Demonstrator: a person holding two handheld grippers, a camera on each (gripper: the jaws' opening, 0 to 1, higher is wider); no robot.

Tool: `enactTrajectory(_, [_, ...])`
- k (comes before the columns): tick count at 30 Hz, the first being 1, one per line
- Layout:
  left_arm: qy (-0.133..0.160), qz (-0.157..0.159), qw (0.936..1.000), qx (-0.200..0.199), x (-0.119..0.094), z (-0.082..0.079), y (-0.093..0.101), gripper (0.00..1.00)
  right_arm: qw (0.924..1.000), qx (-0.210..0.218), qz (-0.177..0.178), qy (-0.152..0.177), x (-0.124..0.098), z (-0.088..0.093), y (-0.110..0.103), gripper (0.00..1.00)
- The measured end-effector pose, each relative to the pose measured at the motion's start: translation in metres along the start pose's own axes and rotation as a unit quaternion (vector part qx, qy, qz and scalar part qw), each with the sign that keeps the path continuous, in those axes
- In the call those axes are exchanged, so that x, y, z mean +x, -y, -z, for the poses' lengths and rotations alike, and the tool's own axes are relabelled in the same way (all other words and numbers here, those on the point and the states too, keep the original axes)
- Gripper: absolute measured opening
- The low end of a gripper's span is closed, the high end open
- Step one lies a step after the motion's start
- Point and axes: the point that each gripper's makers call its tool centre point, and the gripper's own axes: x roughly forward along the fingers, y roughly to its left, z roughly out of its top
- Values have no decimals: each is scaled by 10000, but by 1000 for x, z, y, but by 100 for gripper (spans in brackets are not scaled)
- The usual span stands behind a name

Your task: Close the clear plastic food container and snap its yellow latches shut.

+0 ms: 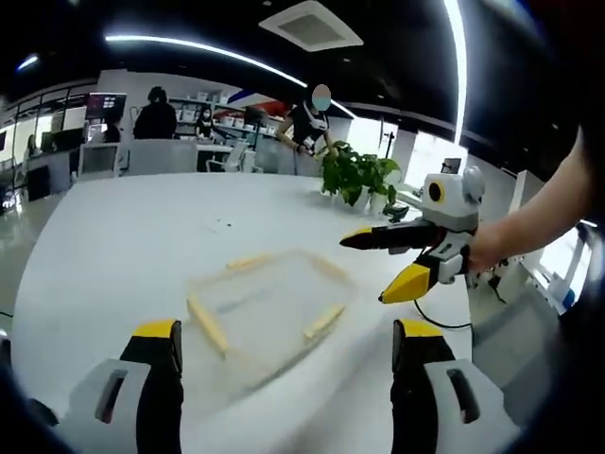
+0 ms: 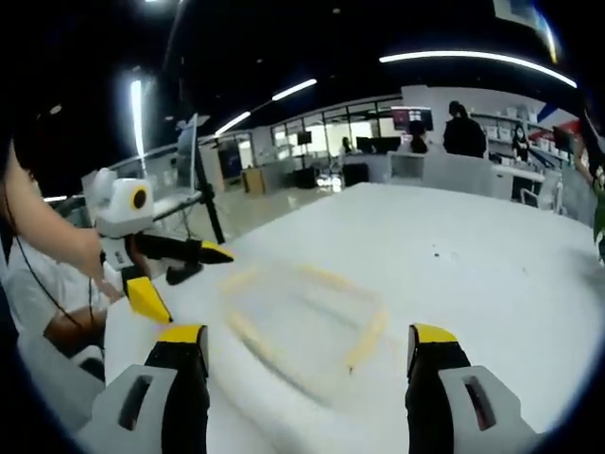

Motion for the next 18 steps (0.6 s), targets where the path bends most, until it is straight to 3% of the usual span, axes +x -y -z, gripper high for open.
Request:
enactTrajectory(8, [118, -117, 9998, -98, -9, -4, 5, 92, 9995, 99, 221, 225, -18, -8, -4, 87])
enactTrajectory(18, [320, -205, 9992, -121, -26, -2, 17, 91, 9989, 74, 353, 297, -41, -4, -15, 85])
